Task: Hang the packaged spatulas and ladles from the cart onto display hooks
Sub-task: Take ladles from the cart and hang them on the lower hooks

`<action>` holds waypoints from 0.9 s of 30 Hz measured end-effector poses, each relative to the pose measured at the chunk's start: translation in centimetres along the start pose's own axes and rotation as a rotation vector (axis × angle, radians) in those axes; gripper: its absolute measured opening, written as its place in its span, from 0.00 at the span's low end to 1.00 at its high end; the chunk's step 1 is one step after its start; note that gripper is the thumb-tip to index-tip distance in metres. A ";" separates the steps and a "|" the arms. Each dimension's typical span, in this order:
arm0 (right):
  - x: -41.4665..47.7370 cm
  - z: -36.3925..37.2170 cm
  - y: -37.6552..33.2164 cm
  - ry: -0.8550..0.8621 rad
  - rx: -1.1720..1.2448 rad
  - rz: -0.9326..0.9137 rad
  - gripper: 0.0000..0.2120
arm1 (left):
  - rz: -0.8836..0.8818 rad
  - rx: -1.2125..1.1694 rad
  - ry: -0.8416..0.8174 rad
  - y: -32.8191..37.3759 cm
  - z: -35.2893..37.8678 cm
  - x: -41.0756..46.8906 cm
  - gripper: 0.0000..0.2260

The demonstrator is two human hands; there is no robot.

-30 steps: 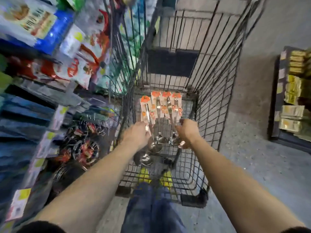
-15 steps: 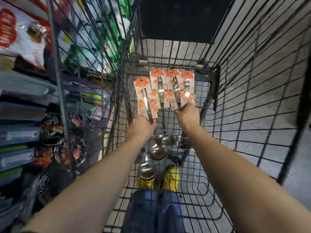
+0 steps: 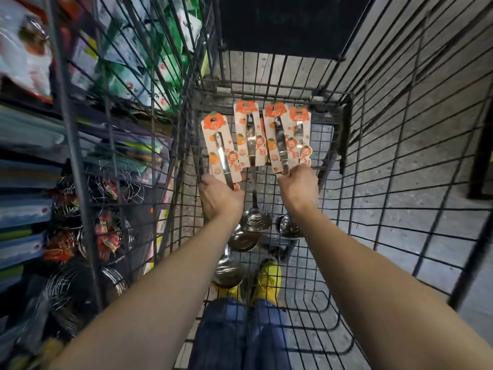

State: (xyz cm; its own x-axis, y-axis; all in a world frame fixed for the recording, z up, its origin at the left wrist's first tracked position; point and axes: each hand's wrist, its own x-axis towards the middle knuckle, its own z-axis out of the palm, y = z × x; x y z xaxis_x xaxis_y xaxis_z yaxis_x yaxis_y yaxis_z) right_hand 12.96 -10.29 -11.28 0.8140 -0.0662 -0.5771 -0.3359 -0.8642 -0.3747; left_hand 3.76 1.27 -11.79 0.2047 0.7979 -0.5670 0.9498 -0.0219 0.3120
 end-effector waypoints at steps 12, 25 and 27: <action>-0.8 -0.6 1.6 -0.124 0.386 0.062 0.05 | -0.140 -0.052 -0.078 -0.4 -1.9 0.9 0.40; -4.1 -4.0 1.9 -0.313 0.693 0.100 0.06 | 0.135 -0.171 -0.430 -2.5 -4.8 -1.3 0.10; -4.8 -4.5 1.9 -0.336 0.682 0.090 0.05 | 0.178 -0.176 -0.481 -2.2 -5.7 -2.1 0.10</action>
State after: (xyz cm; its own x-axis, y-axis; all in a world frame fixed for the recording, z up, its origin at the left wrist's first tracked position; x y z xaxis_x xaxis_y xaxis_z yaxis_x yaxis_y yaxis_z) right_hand 10.54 -13.87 -5.89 0.6181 0.1279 -0.7757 -0.7015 -0.3557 -0.6176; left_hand -0.07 3.10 -6.94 0.4833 0.4245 -0.7657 0.8450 0.0024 0.5347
